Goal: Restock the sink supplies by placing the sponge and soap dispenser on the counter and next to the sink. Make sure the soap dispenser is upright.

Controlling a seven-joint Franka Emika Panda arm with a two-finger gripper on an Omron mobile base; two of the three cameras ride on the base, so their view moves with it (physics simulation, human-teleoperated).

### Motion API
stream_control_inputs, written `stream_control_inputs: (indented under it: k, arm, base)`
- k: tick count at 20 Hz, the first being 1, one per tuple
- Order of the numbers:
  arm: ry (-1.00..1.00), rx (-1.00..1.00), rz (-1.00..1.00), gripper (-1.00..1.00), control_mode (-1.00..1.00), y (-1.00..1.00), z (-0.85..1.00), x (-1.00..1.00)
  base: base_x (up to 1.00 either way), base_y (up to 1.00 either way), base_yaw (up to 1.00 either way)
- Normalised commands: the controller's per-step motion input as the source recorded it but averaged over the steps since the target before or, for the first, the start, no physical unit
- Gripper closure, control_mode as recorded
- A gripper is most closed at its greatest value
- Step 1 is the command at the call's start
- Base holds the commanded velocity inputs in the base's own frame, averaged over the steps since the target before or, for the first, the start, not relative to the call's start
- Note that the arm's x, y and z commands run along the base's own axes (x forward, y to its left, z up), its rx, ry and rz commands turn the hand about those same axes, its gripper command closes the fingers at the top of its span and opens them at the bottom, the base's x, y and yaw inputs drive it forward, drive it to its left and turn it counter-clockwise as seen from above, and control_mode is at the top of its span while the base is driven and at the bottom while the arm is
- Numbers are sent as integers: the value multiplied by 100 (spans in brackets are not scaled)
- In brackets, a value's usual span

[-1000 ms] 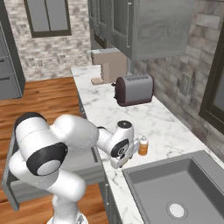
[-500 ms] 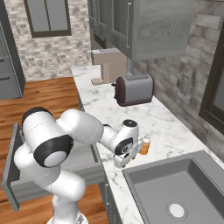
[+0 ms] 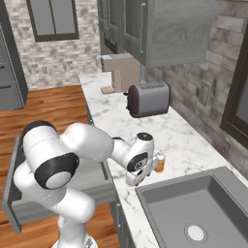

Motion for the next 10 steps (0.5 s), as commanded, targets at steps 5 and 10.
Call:
stream_control_inputs:
  k: [5, 10]
  arm:
    - [-5, 0, 0, -100, -100, 26, 2, -14]
    - [-8, -1, 0, -100, -100, 26, 34, -3]
  base:
    - [0, 0, 0]
    - [0, 0, 0]
